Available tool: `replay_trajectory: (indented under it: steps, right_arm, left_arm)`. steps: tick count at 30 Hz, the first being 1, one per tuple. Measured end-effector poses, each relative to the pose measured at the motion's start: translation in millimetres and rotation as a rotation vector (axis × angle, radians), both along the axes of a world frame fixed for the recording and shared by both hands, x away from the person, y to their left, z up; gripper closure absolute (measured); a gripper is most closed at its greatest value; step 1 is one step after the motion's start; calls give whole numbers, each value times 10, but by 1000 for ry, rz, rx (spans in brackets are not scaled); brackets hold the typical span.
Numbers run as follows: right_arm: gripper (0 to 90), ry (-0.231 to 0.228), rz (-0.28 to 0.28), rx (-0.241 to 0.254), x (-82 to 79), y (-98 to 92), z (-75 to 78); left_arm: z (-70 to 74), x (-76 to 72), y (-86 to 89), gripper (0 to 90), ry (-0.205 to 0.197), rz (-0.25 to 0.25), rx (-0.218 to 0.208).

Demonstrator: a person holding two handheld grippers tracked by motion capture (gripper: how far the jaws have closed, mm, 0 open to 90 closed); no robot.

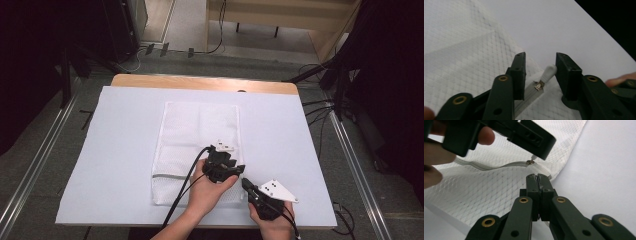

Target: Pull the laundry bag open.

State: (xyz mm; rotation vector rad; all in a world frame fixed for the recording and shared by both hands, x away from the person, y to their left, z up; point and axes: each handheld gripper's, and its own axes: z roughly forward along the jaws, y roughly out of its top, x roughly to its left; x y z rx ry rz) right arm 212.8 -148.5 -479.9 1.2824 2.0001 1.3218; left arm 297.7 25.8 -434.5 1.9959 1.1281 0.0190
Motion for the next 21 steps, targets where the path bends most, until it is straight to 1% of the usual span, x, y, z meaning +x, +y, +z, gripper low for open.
replay_trajectory:
  steps: [2, 6, 8, 10, 14, 16, 17, 18, 20, 21]
  right_arm:
    - [900, -5, -1, -2, 2, -6, 1]
    - [900, -9, -4, -3, 0, -12, 6]
    - [900, -8, -6, -3, 1, -17, 7]
    - [900, -10, -7, 0, 4, -24, 9]
    - [900, -23, 0, 4, -3, -17, 26]
    - [900, -34, 1, 1, -16, -12, 44]
    - [900, -38, -1, -10, -21, -8, 56]
    - [900, -41, -4, -18, -25, -5, 69]
    - [900, -40, -7, -16, -34, -4, 83]
    - [900, -47, -8, -23, -38, -6, 98]
  left_arm:
    - [-11, -8, 27, 697, 9, -5, -16]
    - [-40, -20, 86, 781, 21, -12, -26]
    - [-52, -23, 126, 825, 29, -14, -42]
    - [-61, -26, 167, 840, 37, -20, -57]
    - [-75, -36, 242, 859, 40, -24, -79]
    - [-78, -37, 260, 871, 42, -31, -79]
    - [-84, -47, 276, 874, 37, -45, -76]
    - [-84, -57, 286, 875, 33, -42, -76]
    - [-84, -64, 301, 875, 26, -47, -73]
    - [-85, -70, 308, 876, 22, -47, -75]
